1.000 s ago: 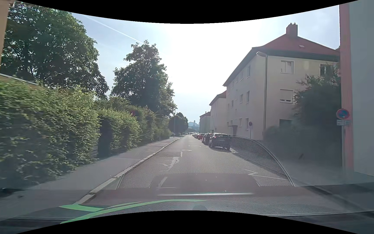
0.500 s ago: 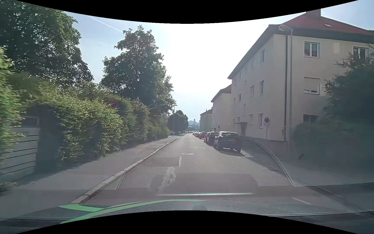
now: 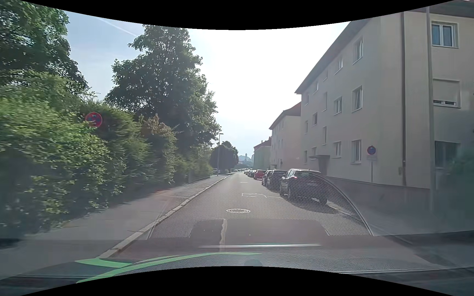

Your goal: Follow the waypoints while adhering to traffic rules and regulations

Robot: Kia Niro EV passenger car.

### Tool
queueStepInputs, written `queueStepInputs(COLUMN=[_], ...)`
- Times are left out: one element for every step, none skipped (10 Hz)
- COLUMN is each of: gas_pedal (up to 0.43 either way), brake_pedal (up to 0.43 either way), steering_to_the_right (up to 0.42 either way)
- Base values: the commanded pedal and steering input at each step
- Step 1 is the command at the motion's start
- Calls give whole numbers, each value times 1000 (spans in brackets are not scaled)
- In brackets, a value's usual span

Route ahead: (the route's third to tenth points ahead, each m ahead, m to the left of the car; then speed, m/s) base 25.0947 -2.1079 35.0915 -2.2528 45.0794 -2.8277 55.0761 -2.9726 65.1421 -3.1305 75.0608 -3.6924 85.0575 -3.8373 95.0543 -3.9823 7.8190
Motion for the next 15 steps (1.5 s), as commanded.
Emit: queueStepInputs(gas_pedal=[47,47,47,47,47,47,47,47,47,47,47,47,47,59,59], brake_pedal=[0,0,0,0,0,0,0,0,0,0,0,0,0,0,0], steering_to_the_right=[3,3,3,3,2,2,3,2,2,2,3,5,7,7,5])
